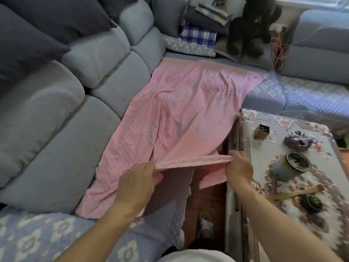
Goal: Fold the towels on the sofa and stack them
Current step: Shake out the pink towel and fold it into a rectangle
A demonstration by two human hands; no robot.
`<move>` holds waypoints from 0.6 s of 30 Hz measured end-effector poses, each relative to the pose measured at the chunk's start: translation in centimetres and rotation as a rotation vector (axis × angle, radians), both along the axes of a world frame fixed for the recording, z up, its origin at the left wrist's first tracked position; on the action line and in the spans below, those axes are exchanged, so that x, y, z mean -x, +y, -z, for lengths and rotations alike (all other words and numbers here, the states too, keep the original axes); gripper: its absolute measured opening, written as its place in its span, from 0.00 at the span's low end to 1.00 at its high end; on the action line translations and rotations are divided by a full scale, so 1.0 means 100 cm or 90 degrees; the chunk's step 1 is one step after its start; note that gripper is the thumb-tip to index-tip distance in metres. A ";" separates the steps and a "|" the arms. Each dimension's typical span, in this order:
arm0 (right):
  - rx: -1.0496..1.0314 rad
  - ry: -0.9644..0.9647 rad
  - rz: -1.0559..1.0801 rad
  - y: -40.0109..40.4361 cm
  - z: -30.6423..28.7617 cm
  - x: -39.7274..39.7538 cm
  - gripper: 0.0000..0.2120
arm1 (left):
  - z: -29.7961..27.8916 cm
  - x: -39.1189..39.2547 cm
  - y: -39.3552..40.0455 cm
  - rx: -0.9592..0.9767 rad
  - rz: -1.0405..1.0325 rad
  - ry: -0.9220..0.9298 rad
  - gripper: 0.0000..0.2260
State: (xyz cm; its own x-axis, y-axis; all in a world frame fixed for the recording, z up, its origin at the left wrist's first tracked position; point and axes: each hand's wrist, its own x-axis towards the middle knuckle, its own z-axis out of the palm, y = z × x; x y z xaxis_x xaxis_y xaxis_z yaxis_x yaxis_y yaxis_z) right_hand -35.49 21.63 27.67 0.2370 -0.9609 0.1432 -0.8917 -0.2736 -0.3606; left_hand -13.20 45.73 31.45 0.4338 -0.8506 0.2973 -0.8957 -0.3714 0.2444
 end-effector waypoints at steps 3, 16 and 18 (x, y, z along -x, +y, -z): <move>-0.007 -0.014 0.086 -0.031 -0.013 0.025 0.09 | 0.001 -0.016 0.008 -0.017 -0.026 -0.033 0.08; -0.100 -0.219 0.020 -0.038 -0.046 0.104 0.16 | 0.086 -0.023 0.014 -0.339 -0.142 0.091 0.09; -0.214 -0.086 -0.143 -0.046 -0.064 0.112 0.11 | 0.091 -0.025 0.008 -0.414 -0.188 0.174 0.12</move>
State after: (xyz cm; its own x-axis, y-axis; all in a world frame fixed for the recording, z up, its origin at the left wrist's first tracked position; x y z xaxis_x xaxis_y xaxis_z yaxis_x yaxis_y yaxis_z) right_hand -46.74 17.02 34.12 0.4471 -0.8856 -0.1258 -0.7617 -0.3032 -0.5726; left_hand -10.75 46.56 22.39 0.6569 -0.6547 -0.3741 -0.6756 -0.7313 0.0934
